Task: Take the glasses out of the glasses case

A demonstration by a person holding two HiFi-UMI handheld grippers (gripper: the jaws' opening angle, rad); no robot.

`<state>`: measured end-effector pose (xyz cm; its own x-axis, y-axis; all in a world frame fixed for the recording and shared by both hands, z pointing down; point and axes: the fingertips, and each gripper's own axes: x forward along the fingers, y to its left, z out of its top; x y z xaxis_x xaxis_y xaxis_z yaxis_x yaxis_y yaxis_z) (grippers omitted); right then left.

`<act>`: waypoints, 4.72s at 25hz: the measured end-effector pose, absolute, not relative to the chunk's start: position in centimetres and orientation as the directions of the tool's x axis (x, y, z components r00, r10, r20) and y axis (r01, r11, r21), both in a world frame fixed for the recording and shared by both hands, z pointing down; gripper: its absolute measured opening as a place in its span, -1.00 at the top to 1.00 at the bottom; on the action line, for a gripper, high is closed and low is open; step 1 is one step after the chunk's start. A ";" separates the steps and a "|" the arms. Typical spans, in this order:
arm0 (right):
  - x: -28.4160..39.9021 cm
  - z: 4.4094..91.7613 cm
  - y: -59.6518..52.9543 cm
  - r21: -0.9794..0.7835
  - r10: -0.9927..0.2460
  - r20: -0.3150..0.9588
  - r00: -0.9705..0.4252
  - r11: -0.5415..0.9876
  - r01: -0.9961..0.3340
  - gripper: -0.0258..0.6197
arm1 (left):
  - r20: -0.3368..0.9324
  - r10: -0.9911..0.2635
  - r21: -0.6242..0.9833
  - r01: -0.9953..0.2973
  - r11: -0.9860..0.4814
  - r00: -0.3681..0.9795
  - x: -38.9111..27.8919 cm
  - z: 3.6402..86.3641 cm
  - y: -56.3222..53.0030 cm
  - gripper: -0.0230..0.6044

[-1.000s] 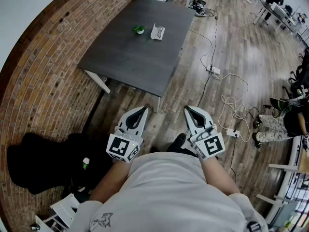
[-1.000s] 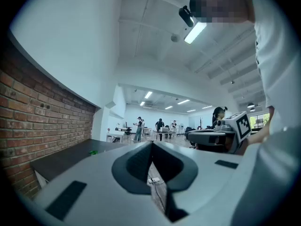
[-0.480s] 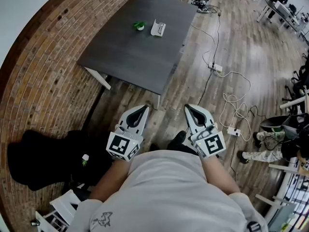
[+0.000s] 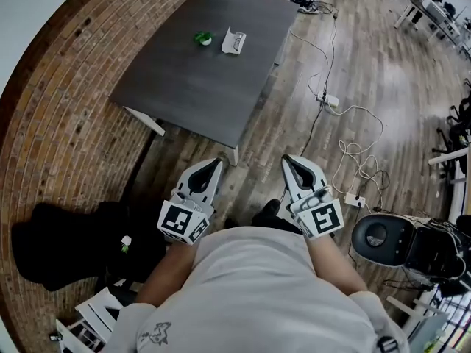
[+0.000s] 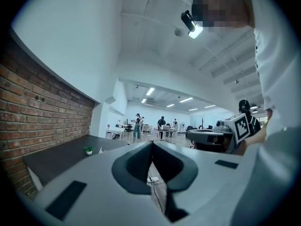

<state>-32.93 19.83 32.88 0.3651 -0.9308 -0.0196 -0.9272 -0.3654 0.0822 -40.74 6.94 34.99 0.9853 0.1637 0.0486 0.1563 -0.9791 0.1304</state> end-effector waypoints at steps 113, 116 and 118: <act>25.6 42.2 -11.3 0.046 -0.711 0.218 -0.669 0.692 -0.720 0.25 | 0.245 -0.545 0.129 -0.584 -0.801 0.802 14.8 42.9 -11.7 0.89; 25.5 43.3 -12.2 0.066 -0.677 0.264 -0.687 0.723 -0.687 0.26 | 0.252 -0.557 0.146 -0.600 -0.787 0.791 14.8 43.7 -12.3 0.89; 25.3 44.0 -12.9 0.080 -0.654 0.296 -0.697 0.743 -0.664 0.26 | 0.253 -0.561 0.155 -0.606 -0.780 0.788 14.7 44.3 -12.8 0.89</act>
<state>25.30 -12.89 44.05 -0.6965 -0.6539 0.2955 -0.6639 0.7435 0.0803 14.72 -12.79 44.32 0.7880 -0.5615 0.2526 -0.6057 -0.7804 0.1550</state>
